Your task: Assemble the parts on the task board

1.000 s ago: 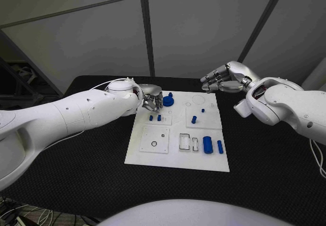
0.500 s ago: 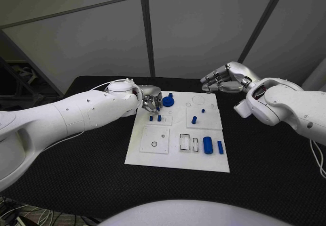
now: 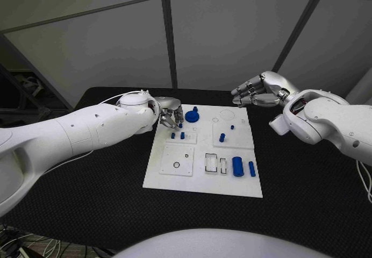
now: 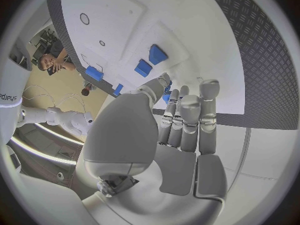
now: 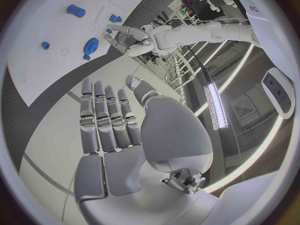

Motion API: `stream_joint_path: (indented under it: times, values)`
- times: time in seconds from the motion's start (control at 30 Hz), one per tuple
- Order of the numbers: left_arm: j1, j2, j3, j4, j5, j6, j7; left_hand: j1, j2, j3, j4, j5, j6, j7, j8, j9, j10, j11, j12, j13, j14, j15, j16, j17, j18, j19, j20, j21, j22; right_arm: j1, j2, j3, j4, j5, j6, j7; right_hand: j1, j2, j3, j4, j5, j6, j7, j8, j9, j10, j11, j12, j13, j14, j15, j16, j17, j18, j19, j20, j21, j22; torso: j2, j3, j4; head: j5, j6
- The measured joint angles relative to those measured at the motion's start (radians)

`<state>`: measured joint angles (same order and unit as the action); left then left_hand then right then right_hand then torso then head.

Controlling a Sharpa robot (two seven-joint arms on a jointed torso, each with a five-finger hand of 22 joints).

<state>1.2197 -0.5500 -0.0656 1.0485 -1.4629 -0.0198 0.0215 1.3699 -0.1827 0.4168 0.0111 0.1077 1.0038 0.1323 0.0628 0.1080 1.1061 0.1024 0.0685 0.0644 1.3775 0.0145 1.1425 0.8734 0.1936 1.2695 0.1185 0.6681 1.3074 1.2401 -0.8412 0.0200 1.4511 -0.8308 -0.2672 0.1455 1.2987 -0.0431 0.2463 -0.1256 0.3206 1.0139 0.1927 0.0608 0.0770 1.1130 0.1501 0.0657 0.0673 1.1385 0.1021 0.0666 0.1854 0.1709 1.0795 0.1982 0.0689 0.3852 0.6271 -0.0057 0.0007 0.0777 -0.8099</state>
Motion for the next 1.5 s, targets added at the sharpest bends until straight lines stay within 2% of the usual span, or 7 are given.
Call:
stream_joint_path:
  times: [0.07, 0.47, 0.57, 0.73, 0.87, 1.1, 1.5]
  values:
    - [0.000, -0.010, 0.004, 0.004, 0.001, -0.001, -0.001, 0.000, 0.000, 0.000, 0.000, 0.000, 0.000, 0.000, 0.000, -0.001, -0.004, -0.004, 0.000, 0.000, 0.000, 0.000, 0.000, -0.003, 0.000, -0.001, 0.001, -0.003, 0.000, 0.000, -0.002, 0.000, -0.005, -0.009, 0.000, -0.001, 0.007, -0.007, 0.000, 0.000, 0.000, 0.001, -0.001, 0.000, 0.000, 0.005, -0.005, 0.000, 0.000, 0.027, -0.005, 0.005, 0.001, 0.000, 0.025, -0.006, 0.005, 0.001, 0.000, -0.0002, 0.0000, 0.000, 0.000]
    - [0.008, -0.102, 0.070, 0.043, 0.036, -0.004, -0.009, 0.006, -0.005, -0.006, 0.000, 0.000, 0.010, 0.010, 0.009, -0.003, -0.004, -0.004, 0.008, 0.004, 0.000, 0.000, 0.000, -0.007, 0.000, -0.001, 0.001, -0.011, 0.000, 0.000, -0.011, 0.000, -0.030, -0.180, 0.003, -0.023, 0.043, -0.026, 0.006, 0.000, 0.000, 0.056, -0.041, 0.005, 0.008, 0.074, -0.058, 0.000, 0.001, 0.295, -0.091, 0.113, 0.092, 0.000, 0.218, -0.088, 0.181, 0.118, -0.001, -0.0004, 0.0000, -0.004, 0.005]
    - [0.012, -0.130, 0.079, 0.055, 0.076, -0.010, -0.009, 0.027, 0.016, 0.000, 0.003, 0.000, 0.045, 0.010, 0.025, -0.001, 0.039, -0.013, 0.033, 0.012, -0.025, -0.010, -0.040, -0.062, -0.001, -0.015, -0.004, -0.054, 0.000, 0.000, -0.011, 0.000, -0.036, -0.256, 0.003, -0.038, 0.045, -0.024, 0.019, 0.002, 0.000, 0.077, -0.051, 0.005, 0.012, 0.099, -0.070, 0.000, 0.003, 0.326, -0.108, 0.160, 0.136, 0.000, 0.253, -0.106, 0.239, 0.164, -0.001, -0.0004, -0.0001, -0.011, 0.010]
    - [0.011, -0.181, 0.083, 0.094, 0.242, -0.055, 0.043, 0.050, 0.040, 0.014, -0.003, 0.000, 0.111, 0.002, 0.055, 0.020, 0.123, -0.033, 0.077, 0.033, -0.122, -0.027, -0.224, -0.276, 0.000, -0.087, -0.020, -0.230, -0.032, -0.002, 0.002, 0.000, -0.041, -0.426, 0.003, -0.086, 0.053, -0.021, 0.053, 0.009, -0.008, 0.104, -0.064, 0.009, 0.016, 0.133, -0.083, 0.000, 0.005, 0.330, -0.121, 0.309, 0.250, -0.002, 0.291, -0.123, 0.478, 0.367, 0.000, -0.0002, -0.0025, -0.046, 0.021]
    - [0.000, -0.218, 0.084, 0.158, 0.450, -0.101, 0.120, 0.050, 0.039, 0.014, -0.003, 0.000, 0.119, 0.003, 0.055, 0.028, 0.126, -0.036, 0.078, 0.043, -0.162, -0.020, -0.350, -0.354, 0.000, -0.129, -0.022, -0.303, -0.079, -0.012, 0.015, -0.002, -0.048, -0.561, 0.005, -0.138, 0.049, -0.033, 0.072, 0.022, -0.034, 0.112, -0.067, 0.009, 0.018, 0.136, -0.086, 0.000, 0.005, 0.330, -0.121, 0.411, 0.331, -0.032, 0.312, -0.128, 0.710, 0.563, 0.001, 0.0000, -0.0036, -0.080, 0.027]
    - [-0.027, -0.276, 0.083, 0.277, 0.859, -0.135, 0.242, 0.048, 0.042, 0.004, 0.007, 0.000, 0.109, 0.013, 0.031, 0.031, 0.107, -0.018, 0.051, 0.036, -0.214, 0.003, -0.563, -0.461, 0.000, -0.193, 0.000, -0.425, -0.174, -0.029, 0.051, -0.009, -0.077, -0.728, 0.021, -0.213, 0.044, -0.063, 0.080, 0.031, -0.119, 0.073, -0.061, 0.002, 0.011, 0.041, -0.068, -0.004, -0.005, 0.326, -0.113, 0.473, 0.381, -0.047, 0.314, -0.121, 0.812, 0.653, 0.001, -0.0009, -0.0031, -0.117, 0.030]
    - [-0.040, -0.306, 0.083, 0.357, 1.228, -0.138, 0.332, 0.038, 0.052, -0.014, 0.005, 0.000, 0.106, 0.016, 0.020, 0.032, 0.102, -0.012, 0.035, 0.009, -0.160, 0.010, -0.709, -0.519, 0.000, -0.169, 0.009, -0.495, -0.260, -0.055, 0.118, -0.012, -0.127, -0.829, 0.040, -0.251, 0.054, -0.073, 0.068, 0.043, -0.137, 0.048, -0.055, 0.002, 0.002, 0.012, -0.059, -0.004, -0.003, 0.325, -0.107, 0.640, 0.510, -0.063, 0.329, -0.103, 0.990, 0.801, 0.001, -0.0014, 0.0008, -0.125, 0.031]
